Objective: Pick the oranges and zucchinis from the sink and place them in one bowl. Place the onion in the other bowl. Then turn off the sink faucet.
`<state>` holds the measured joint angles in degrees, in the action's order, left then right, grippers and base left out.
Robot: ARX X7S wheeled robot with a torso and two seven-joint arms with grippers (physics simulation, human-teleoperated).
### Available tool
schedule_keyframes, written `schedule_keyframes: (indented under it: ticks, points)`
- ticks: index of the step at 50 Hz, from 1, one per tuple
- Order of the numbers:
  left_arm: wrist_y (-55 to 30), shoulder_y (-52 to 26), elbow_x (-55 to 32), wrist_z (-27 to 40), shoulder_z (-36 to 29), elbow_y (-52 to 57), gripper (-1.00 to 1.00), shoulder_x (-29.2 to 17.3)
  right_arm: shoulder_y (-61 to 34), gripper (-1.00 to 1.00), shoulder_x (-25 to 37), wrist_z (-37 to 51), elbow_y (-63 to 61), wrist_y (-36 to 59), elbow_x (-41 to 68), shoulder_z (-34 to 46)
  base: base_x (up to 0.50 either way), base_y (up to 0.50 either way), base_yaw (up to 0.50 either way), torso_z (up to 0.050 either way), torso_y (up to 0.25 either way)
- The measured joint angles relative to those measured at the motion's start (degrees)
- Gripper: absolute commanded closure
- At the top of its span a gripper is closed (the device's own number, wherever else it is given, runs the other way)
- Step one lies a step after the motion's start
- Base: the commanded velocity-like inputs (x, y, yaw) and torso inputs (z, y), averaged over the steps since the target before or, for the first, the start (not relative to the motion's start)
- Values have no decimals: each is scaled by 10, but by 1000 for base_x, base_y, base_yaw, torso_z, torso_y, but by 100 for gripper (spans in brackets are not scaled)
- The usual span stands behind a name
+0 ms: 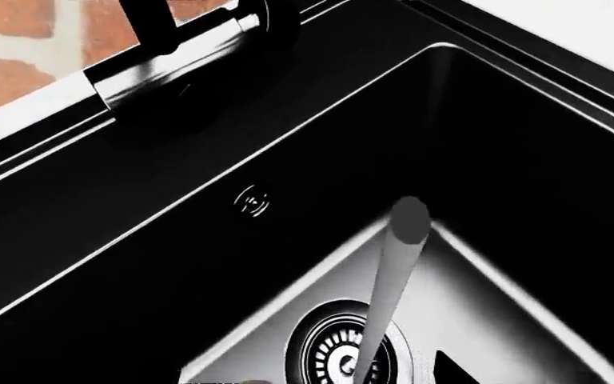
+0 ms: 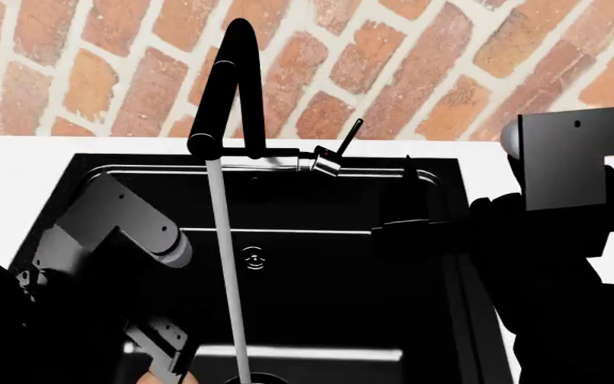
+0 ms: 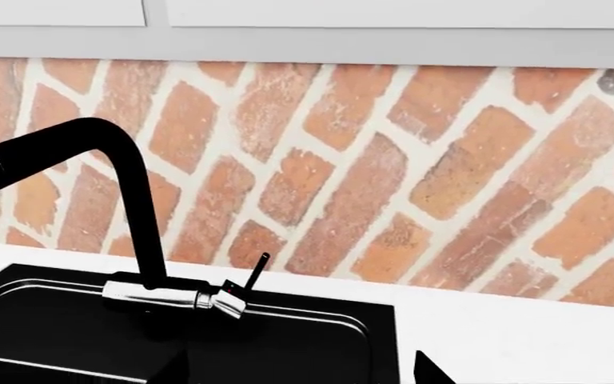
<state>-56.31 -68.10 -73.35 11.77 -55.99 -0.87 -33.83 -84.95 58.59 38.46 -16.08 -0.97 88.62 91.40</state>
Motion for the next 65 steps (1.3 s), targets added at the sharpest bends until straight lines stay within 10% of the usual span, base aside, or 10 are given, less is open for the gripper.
schedule_keyframes:
  ticks: [65]
  points:
    - [78, 46, 120, -85, -74, -325, -100, 112, 45, -100, 4, -7, -1, -20, -4, 0, 0, 0, 0, 0, 0]
